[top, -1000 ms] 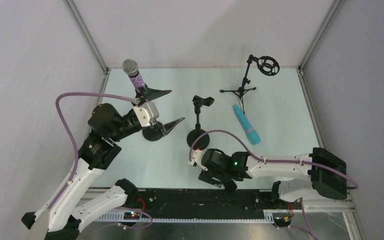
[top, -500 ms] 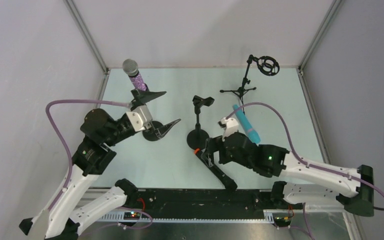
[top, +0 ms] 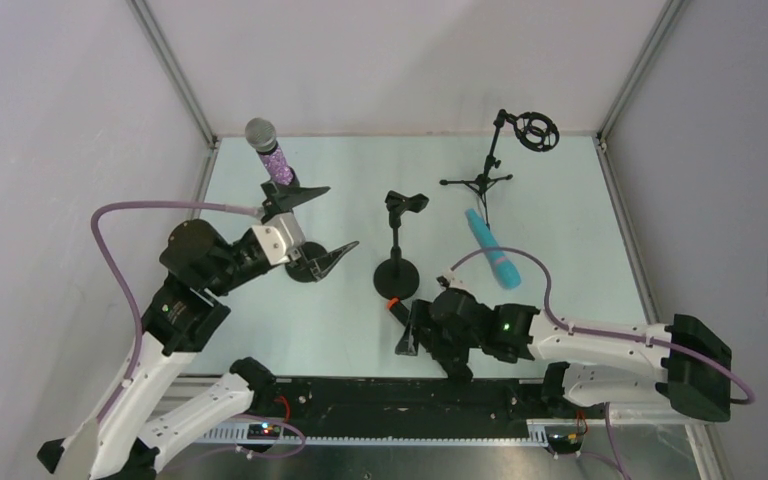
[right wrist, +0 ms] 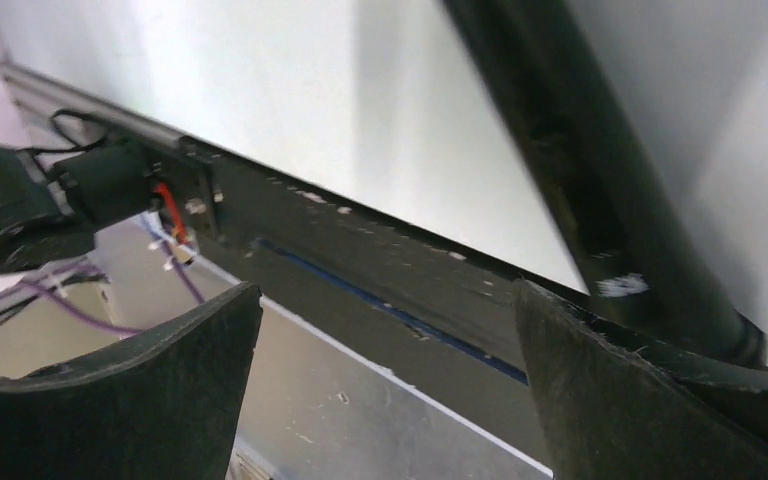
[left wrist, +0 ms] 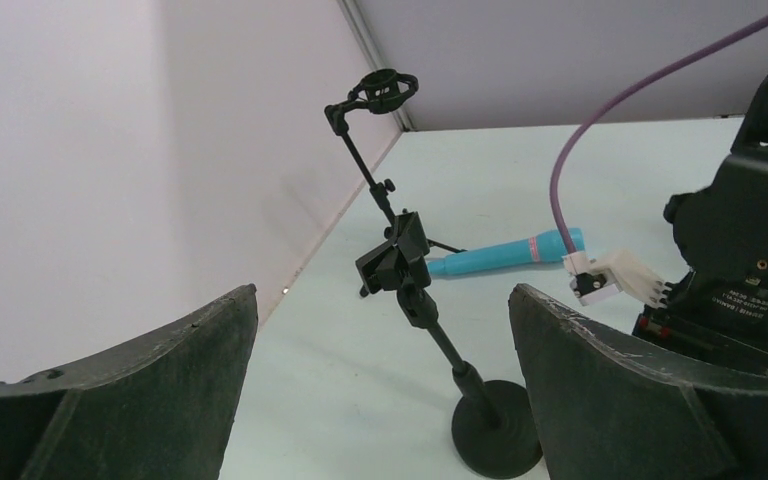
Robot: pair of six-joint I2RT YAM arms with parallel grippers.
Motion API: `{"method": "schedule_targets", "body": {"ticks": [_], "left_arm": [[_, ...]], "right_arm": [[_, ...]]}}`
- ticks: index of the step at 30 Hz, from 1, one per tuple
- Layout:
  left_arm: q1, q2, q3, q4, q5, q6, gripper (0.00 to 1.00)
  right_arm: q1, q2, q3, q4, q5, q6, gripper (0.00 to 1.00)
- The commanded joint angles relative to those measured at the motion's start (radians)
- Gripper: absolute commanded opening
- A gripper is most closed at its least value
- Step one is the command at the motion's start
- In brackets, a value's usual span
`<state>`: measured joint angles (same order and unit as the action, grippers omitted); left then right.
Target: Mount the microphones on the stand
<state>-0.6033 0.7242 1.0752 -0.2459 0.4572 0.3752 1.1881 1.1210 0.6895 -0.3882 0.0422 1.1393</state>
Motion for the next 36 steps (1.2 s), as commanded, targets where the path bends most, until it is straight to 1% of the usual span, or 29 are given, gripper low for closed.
{"method": "schedule_targets", "body": {"ticks": [1,2,5,7,9,10,13,19,21,24,30,33,36], "left_arm": [[0.007,-0.002,0.001,-0.006,-0.014,0.002,1.0],[0.007,-0.005,0.005,-0.014,-0.016,0.001,1.0],[0.007,-0.016,0.012,-0.027,-0.022,-0.002,1.0],[0.007,-0.02,0.018,-0.034,-0.023,0.0,1.0],[0.007,-0.017,0.024,-0.037,-0.023,0.002,1.0],[0.007,-0.014,0.026,-0.038,-0.022,0.001,1.0],[0.007,-0.01,0.029,-0.039,-0.019,0.003,1.0],[0.007,-0.009,0.032,-0.04,-0.017,0.025,1.0],[0.007,-0.006,0.032,-0.04,-0.015,0.03,1.0],[0.007,-0.004,0.028,-0.039,-0.009,0.031,1.0],[0.007,0.0,0.017,-0.04,-0.002,0.028,1.0],[0.007,-0.002,0.012,-0.04,-0.001,0.027,1.0],[0.008,-0.007,0.004,-0.041,-0.002,0.025,1.0]], "right_arm": [[-0.005,-0.015,-0.069,0.014,0.033,0.185,0.99],[-0.003,-0.018,-0.079,-0.022,0.087,0.222,1.0],[0.0,-0.014,-0.103,-0.049,0.147,0.311,0.99],[-0.003,0.01,-0.112,-0.044,0.159,0.335,0.99],[-0.003,0.031,-0.107,-0.081,0.186,0.361,0.99],[-0.004,0.032,-0.104,-0.097,0.223,0.371,0.99],[-0.005,0.013,-0.1,-0.173,0.323,0.42,0.99],[-0.044,-0.012,-0.1,-0.307,0.442,0.488,0.99],[-0.066,-0.022,-0.096,-0.328,0.478,0.503,0.99],[-0.093,-0.015,-0.064,-0.356,0.517,0.523,0.99],[-0.132,0.075,0.055,-0.47,0.579,0.597,0.99],[-0.143,0.124,0.092,-0.477,0.612,0.624,0.99],[-0.172,0.15,0.104,-0.447,0.596,0.64,0.99]]}}
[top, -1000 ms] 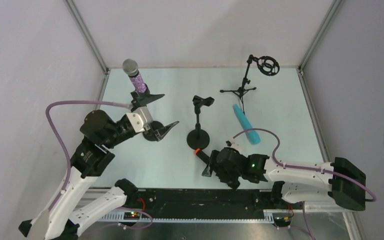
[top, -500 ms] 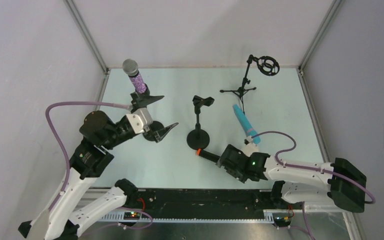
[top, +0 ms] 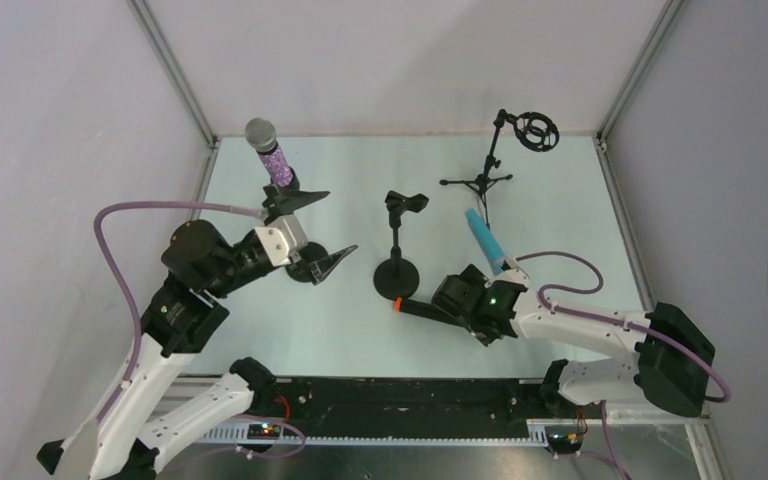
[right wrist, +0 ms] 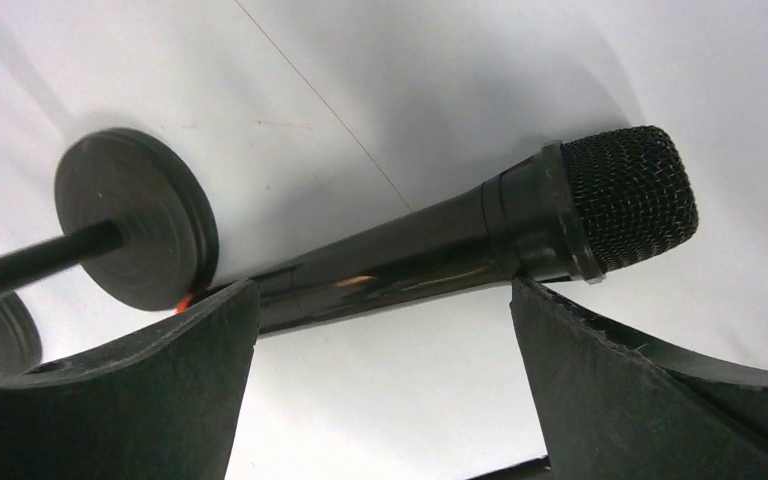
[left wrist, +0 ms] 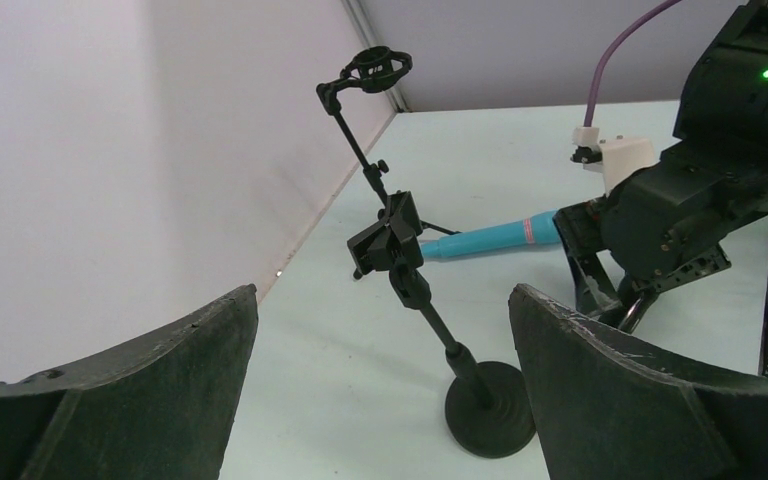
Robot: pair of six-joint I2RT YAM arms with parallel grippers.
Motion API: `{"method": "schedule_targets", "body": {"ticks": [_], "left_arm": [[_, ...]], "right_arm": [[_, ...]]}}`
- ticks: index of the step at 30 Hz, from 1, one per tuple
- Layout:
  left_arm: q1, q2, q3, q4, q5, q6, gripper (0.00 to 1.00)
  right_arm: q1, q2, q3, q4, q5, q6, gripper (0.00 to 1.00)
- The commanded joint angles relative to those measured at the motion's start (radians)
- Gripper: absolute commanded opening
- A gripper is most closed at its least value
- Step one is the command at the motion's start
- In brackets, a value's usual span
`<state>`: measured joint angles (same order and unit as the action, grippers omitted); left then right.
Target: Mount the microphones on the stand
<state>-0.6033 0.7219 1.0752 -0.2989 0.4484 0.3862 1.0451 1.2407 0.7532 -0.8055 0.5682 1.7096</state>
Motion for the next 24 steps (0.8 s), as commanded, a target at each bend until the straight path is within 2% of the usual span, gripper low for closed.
{"method": "schedule_targets", "body": {"ticks": [1,11,14,18,19,21,24], "left_arm": [[0.008,-0.005,0.002,0.012,0.008,0.013,1.0],[0.007,-0.01,0.002,0.011,0.011,0.026,1.0],[0.007,-0.02,0.003,0.013,0.007,0.025,1.0],[0.007,-0.027,-0.003,0.008,0.006,0.027,1.0],[0.007,-0.027,-0.008,0.009,0.01,0.027,1.0],[0.007,-0.026,-0.023,0.008,0.028,0.024,1.0],[0.007,-0.024,-0.049,0.008,0.066,0.014,1.0]], "right_arm": [[-0.032,0.045,0.041,-0.023,0.067,0.076,1.0],[-0.074,0.192,0.053,0.054,-0.006,0.107,0.99],[-0.102,0.222,0.055,0.069,-0.002,0.098,0.94],[-0.12,0.241,0.055,0.09,0.007,0.066,0.69],[-0.121,0.243,0.055,0.087,0.01,0.063,0.59],[-0.124,0.247,0.055,0.078,0.013,0.062,0.49],[-0.132,0.248,0.055,0.078,0.015,0.033,0.44]]}}
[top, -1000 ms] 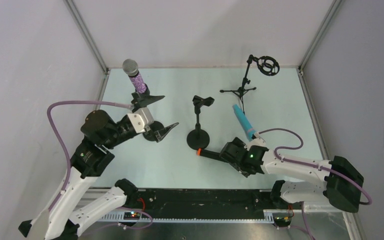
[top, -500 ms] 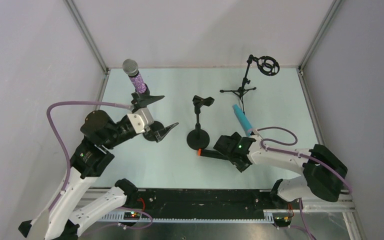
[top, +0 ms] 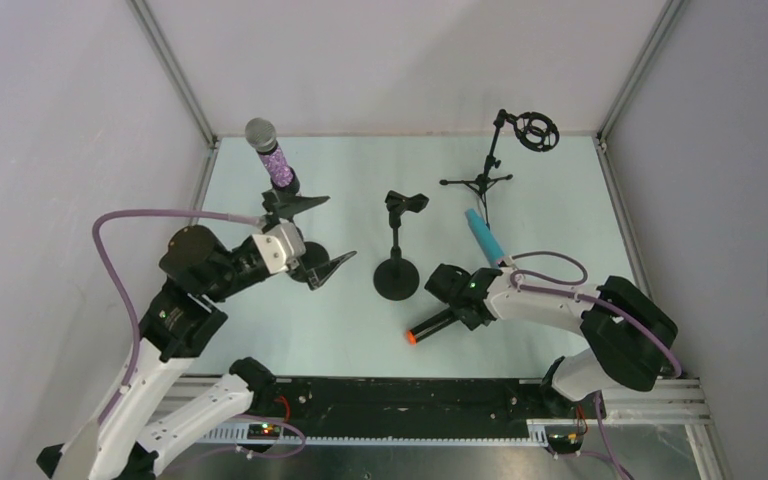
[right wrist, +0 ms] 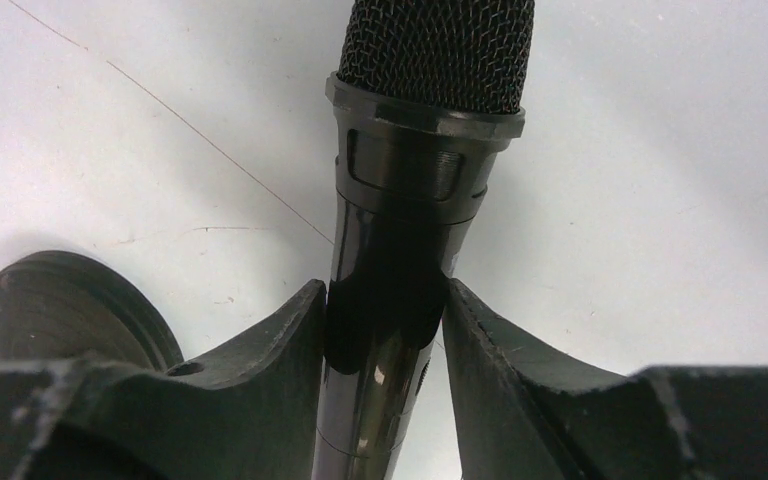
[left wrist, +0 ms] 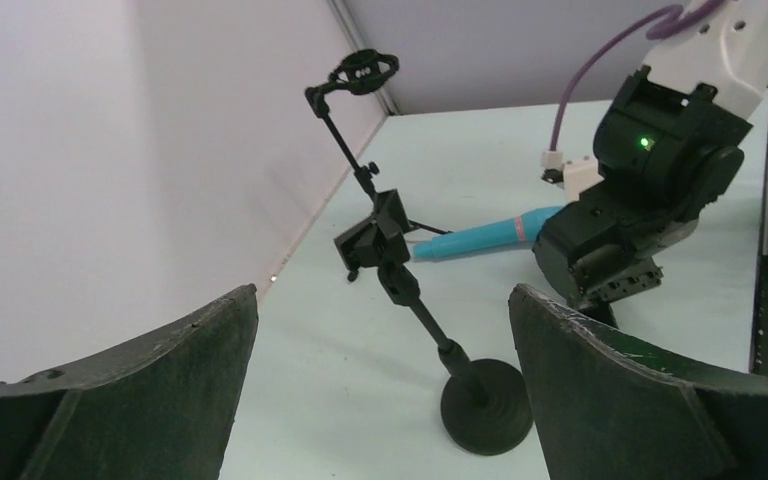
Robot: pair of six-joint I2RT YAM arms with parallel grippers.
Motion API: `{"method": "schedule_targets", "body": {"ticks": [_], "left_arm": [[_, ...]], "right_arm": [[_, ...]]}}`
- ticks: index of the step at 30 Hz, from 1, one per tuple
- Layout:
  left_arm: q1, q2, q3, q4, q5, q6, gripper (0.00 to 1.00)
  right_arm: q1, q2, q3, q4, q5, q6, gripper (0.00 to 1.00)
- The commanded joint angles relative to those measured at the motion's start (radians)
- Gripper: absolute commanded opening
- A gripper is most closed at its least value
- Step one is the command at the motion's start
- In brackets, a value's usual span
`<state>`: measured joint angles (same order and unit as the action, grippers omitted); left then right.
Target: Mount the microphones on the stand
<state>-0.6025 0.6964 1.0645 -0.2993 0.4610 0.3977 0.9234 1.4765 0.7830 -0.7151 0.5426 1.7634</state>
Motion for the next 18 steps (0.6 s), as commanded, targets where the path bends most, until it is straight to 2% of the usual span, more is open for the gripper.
{"method": "schedule_targets", "body": {"ticks": [1,3,5,6,8,13,15,18], "left_arm": [[0.006,0.003,-0.052,0.008,0.061,-0.004,1.0],[0.006,0.01,-0.068,0.008,0.08,-0.018,1.0],[0.007,0.018,-0.081,0.01,0.098,-0.026,1.0],[0.006,0.021,-0.084,0.01,0.111,-0.028,1.0],[0.007,0.033,-0.088,0.011,0.12,-0.025,1.0],[0.005,0.062,-0.078,0.012,0.143,0.045,1.0],[0.004,0.08,-0.063,0.012,0.148,0.065,1.0],[0.005,0.125,-0.034,0.012,0.154,0.074,1.0]], "right_arm": [[-0.016,0.007,0.025,-0.008,0.046,-0.031,0.43],[-0.024,-0.005,0.025,-0.01,0.053,-0.058,0.41],[-0.028,-0.023,0.025,-0.013,0.066,-0.092,0.3],[-0.029,-0.029,0.025,-0.012,0.069,-0.12,0.16],[-0.031,-0.057,0.026,-0.003,0.076,-0.181,0.01],[0.032,-0.162,0.05,0.015,0.111,-0.383,0.0],[0.081,-0.21,0.064,0.019,0.162,-0.451,0.0],[0.189,-0.317,0.093,0.044,0.321,-0.559,0.0]]}}
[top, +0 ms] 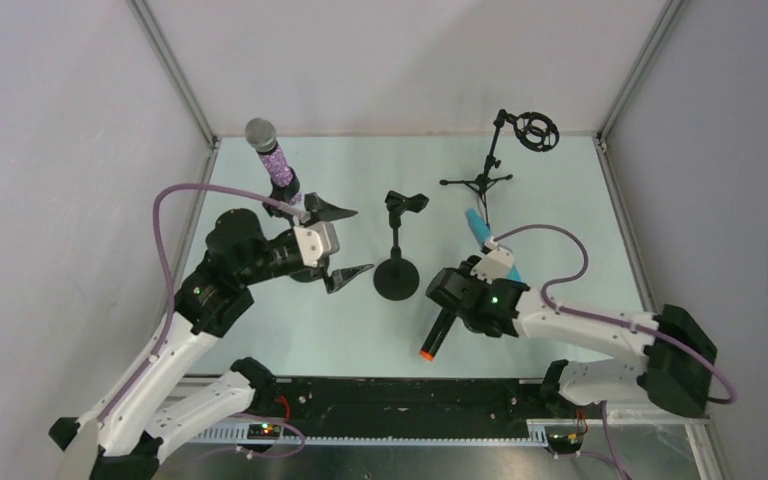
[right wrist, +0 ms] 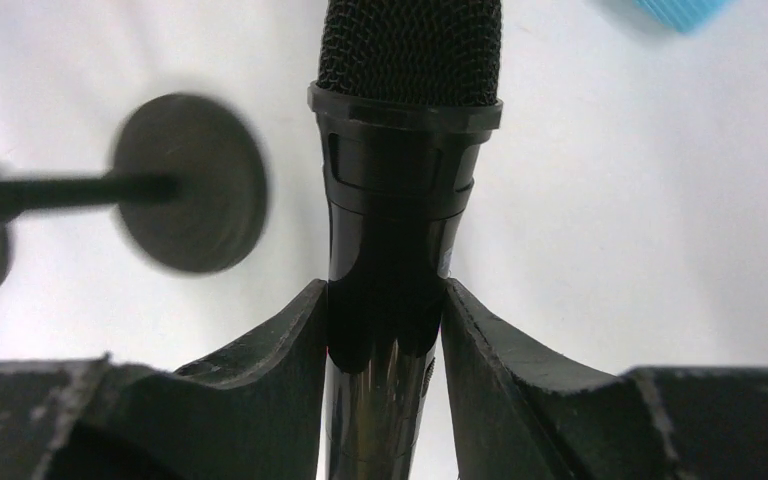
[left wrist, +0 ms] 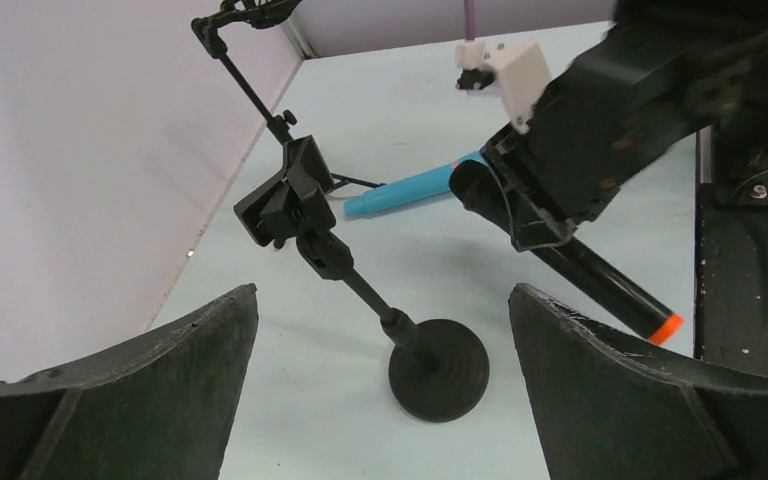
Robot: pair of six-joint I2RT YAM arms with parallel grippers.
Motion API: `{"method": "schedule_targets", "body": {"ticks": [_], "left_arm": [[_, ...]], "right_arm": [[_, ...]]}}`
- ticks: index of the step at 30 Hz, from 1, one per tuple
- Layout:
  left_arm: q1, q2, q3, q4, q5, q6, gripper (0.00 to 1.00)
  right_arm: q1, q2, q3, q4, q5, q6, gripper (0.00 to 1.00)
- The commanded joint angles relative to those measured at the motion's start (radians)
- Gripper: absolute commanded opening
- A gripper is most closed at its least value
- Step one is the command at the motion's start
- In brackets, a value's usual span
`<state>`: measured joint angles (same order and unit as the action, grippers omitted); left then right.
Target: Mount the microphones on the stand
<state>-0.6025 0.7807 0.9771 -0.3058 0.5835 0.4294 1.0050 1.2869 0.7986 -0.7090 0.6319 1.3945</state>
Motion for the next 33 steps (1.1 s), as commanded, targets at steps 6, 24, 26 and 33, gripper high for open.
{"method": "schedule_targets", "body": {"ticks": [6,24,26,33], "left_arm": [[0.007,0.132,0.091,0.066,-0.019,0.037,1.0],[0.006,0.335,0.179,0.127,0.019,-0.058,1.0],[0.006,0.34,0.165,0.128,0.04,-0.029,1.0],[0.015,0.393,0.184,0.147,0.084,0.02,1.0]], "right_arm": [[0.136,-0.383,0.094,0.365,0.351,-0.665,0.0],[-0.372,-0.261,0.333,1.112,-0.354,-1.358,0.0],[-0.396,-0.24,0.34,1.156,-0.387,-1.355,0.0],[-0.398,-0.184,0.341,1.281,-0.437,-1.378,0.0]]}}
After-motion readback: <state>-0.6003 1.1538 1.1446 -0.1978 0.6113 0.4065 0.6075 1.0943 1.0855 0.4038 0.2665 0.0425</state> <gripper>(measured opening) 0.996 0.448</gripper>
